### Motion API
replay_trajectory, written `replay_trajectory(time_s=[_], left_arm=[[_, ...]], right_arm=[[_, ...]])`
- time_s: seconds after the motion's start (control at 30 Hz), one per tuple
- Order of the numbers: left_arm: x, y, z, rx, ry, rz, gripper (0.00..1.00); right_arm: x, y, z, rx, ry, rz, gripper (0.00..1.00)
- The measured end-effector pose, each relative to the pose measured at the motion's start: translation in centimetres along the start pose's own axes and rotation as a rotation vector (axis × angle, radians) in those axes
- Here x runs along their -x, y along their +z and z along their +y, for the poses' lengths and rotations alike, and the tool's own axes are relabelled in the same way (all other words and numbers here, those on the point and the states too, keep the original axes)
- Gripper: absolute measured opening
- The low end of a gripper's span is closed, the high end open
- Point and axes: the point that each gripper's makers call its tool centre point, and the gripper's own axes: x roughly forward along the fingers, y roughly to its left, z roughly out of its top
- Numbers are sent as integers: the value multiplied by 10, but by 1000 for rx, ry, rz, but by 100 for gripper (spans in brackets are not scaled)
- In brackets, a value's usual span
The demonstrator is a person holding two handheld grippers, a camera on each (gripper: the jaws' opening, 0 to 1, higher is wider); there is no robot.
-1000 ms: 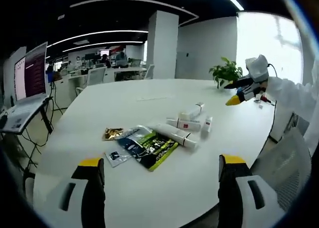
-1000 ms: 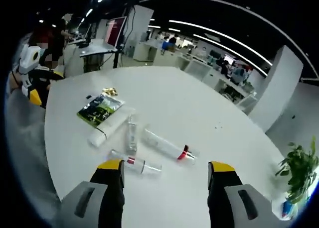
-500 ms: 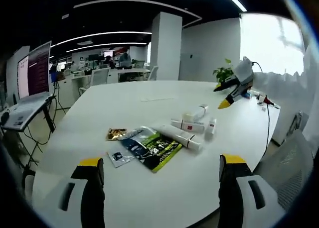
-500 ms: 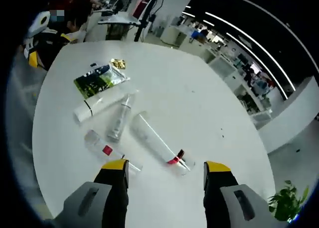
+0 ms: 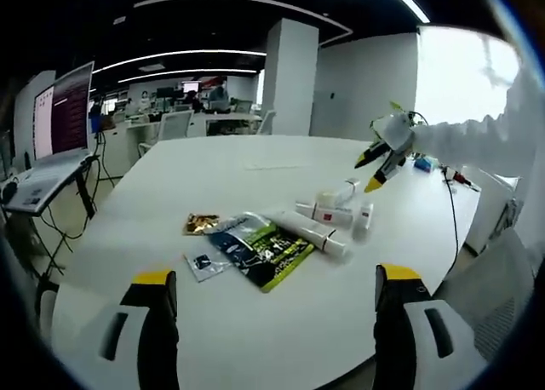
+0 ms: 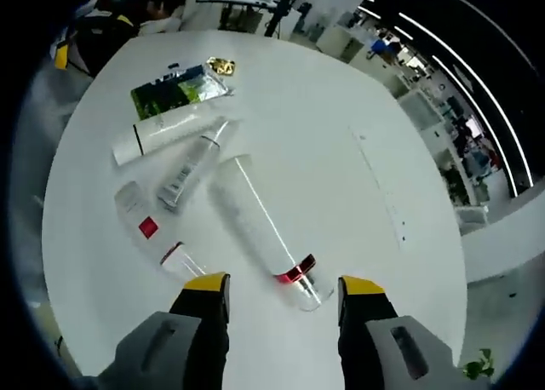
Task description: Arrange the skincare products in the storage area until every visible bottle or jar stands upright without overlapping.
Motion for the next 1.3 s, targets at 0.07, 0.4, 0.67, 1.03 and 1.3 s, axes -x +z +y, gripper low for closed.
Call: replay_trajectory(time_s=[0.07,0.4,0.67,1.03,1.3], left_arm=[[0,0,-2,-2,0,4,90],[0,1,-10,4,7,12,90],[0,2,-11,10,18,18,90],[-1,-1,-10,11,31,37,90],[-2,-3,-8,14,32,49,90]], right_arm=[[-5,-5,0,25,22,28,44],[-29,-14,-1,117,98,114,40],[-42,-23,-13,197,131,159,37],[-51,-24,-10,296,257,208,35],[-55,-24,-2,380,381,228,30]])
